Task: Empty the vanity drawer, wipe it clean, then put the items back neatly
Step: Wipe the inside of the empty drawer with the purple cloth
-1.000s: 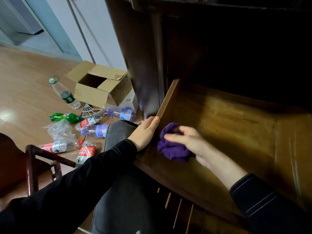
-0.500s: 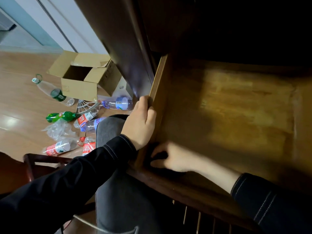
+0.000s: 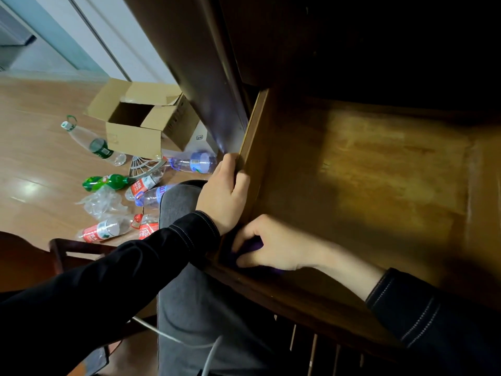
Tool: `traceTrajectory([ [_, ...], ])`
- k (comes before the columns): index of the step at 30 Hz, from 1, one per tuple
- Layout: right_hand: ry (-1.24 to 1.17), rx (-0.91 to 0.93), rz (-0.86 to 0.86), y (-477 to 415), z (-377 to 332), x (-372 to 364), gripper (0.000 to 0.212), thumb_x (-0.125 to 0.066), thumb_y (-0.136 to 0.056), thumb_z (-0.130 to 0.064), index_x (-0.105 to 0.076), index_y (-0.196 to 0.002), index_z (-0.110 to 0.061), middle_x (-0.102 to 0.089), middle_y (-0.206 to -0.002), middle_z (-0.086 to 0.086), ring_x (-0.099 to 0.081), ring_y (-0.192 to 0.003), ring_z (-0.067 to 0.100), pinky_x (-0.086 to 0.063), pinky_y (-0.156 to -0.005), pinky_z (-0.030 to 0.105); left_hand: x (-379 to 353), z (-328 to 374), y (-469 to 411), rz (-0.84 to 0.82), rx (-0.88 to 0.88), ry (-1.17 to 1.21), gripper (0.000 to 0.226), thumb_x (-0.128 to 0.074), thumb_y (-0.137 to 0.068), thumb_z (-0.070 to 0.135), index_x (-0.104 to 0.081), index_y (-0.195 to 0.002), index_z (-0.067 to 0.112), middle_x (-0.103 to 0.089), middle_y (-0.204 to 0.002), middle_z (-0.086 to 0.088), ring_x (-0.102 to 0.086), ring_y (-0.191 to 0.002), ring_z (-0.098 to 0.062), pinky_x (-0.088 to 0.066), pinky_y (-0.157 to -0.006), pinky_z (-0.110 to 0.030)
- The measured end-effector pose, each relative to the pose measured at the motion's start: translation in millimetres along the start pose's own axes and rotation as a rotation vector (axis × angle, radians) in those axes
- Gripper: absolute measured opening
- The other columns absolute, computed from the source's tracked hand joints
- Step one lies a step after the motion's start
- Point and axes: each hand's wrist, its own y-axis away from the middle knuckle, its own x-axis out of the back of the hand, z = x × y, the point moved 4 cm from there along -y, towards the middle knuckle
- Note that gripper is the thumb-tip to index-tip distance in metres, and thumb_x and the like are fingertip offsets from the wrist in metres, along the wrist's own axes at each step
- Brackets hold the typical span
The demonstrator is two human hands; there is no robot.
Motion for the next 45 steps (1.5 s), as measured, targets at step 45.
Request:
traceTrajectory([
  [45, 0.13, 0.051, -0.268, 37, -22, 27, 0.012, -0.081, -0.082, -0.016, -0.071, -0.081, -0.024, -0.066, -0.072, -0.01, -0.057, -0.063, -0.003, -0.048, -0.06, 0.021, 2, 2, 0, 0.058, -0.008, 0.033, 0.022, -0.034, -0.089, 0.033, -0.047, -0.098, 0.018, -0.046, -0.074, 0.009, -0.046, -0.069, -0.006, -0.03, -0.065, -0.031],
])
